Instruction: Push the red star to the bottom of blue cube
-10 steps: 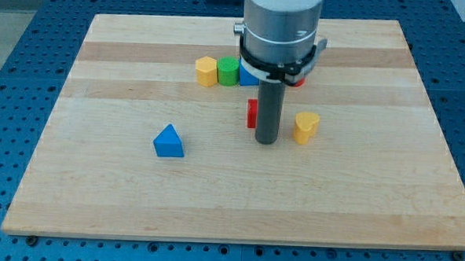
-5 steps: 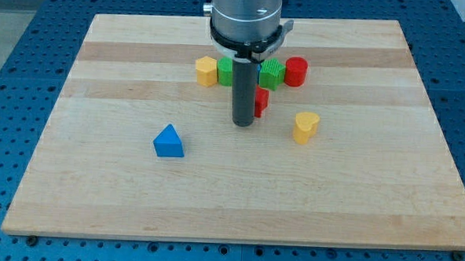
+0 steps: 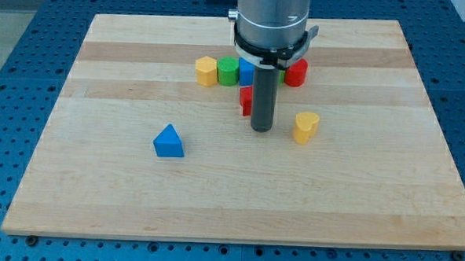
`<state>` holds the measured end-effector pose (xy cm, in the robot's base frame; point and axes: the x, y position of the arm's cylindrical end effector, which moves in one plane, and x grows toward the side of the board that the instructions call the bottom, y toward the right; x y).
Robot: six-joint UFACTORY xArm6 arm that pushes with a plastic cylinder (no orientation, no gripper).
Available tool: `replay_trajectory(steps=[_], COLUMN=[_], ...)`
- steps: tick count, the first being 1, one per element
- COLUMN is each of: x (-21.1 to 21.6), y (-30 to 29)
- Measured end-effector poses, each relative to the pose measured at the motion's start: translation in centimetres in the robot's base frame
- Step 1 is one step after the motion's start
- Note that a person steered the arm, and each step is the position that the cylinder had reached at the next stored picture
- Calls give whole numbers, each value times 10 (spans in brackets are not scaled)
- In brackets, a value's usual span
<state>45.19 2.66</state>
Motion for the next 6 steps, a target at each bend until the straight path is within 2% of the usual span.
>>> replay_trajectory(steps=[3,6], x=[-23,-25], y=[0,-8])
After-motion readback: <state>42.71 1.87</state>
